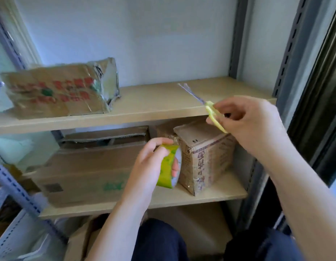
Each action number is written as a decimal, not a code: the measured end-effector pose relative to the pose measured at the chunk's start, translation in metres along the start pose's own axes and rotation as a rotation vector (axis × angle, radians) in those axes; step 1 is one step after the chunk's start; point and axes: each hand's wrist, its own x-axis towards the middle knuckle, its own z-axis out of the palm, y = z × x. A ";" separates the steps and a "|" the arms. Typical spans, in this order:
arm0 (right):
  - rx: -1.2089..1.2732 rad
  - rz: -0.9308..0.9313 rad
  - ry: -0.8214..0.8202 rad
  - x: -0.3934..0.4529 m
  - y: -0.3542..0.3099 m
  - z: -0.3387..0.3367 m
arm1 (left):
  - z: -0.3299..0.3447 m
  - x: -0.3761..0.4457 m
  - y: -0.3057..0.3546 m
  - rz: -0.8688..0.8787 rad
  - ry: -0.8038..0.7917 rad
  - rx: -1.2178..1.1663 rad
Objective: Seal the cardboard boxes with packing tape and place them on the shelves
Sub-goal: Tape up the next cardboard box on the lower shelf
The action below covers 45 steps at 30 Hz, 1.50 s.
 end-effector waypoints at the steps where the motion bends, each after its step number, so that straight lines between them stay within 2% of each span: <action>1: -0.067 -0.033 0.031 0.023 -0.007 0.000 | 0.000 -0.002 0.011 0.019 -0.019 -0.014; 3: -0.239 -0.047 -0.003 0.072 -0.011 0.008 | 0.000 -0.004 0.027 0.042 -0.052 -0.039; 7: -0.597 0.033 -0.333 0.130 -0.005 0.034 | 0.000 -0.004 0.046 0.050 -0.077 -0.057; 9: -0.653 0.028 -0.386 0.136 -0.004 0.040 | -0.002 -0.003 0.049 0.052 -0.087 -0.067; 11: -0.586 -0.030 -0.278 0.126 -0.011 0.039 | -0.006 -0.002 0.050 0.062 -0.094 -0.064; 13: -0.368 -0.129 -0.179 0.101 -0.026 0.035 | -0.010 0.000 0.050 0.072 -0.092 -0.059; 14: -0.269 -0.154 -0.222 0.086 -0.037 0.033 | -0.011 0.002 0.050 0.077 -0.090 -0.052; 17: -0.124 -0.175 -0.497 0.054 -0.061 0.036 | -0.013 0.007 0.047 0.080 -0.066 -0.027; 18: -0.103 -0.179 -0.522 0.052 -0.060 0.041 | -0.012 0.008 0.047 0.074 -0.063 -0.023; 22: -0.167 -0.211 -0.392 0.054 -0.056 0.062 | -0.011 0.011 0.044 0.028 -0.068 -0.096; 29: -0.216 -0.236 -0.412 0.062 -0.055 0.072 | -0.014 0.019 0.044 -0.109 -0.109 -0.148; 36: -0.161 -0.281 -0.263 0.074 -0.060 0.082 | -0.012 0.039 0.031 -0.240 0.053 -0.163; 40: -0.154 -0.241 -0.257 0.092 -0.056 0.094 | -0.010 0.054 0.024 -0.158 0.147 0.029; 45: -0.254 -0.261 -0.266 0.101 -0.049 0.114 | -0.007 0.079 0.018 -0.164 0.199 -0.003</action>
